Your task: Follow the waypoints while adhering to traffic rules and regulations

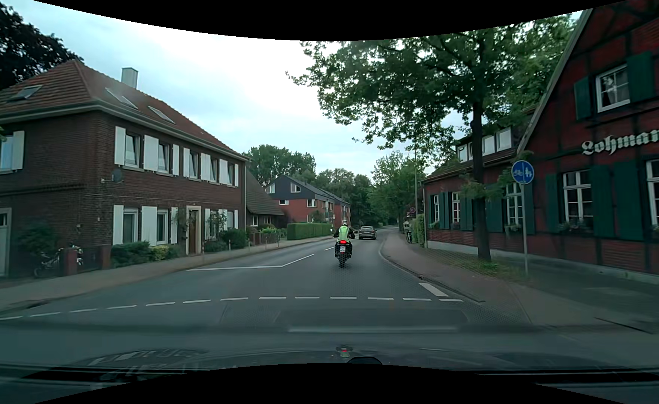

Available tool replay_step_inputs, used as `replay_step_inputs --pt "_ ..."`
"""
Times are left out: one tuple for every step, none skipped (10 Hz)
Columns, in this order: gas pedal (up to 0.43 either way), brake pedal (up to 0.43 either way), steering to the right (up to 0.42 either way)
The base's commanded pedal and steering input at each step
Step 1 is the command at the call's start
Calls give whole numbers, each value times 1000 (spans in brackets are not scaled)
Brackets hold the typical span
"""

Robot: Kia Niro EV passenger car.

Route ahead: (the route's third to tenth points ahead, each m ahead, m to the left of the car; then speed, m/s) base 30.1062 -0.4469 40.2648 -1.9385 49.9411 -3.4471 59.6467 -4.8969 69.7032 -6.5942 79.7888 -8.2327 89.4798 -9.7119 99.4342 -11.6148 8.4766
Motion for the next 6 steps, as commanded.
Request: replay_step_inputs --pt "157 0 3" --pt "138 0 7" --pt "79 0 12" --pt "20 0 16" --pt "8 0 20" --pt "8 0 22"
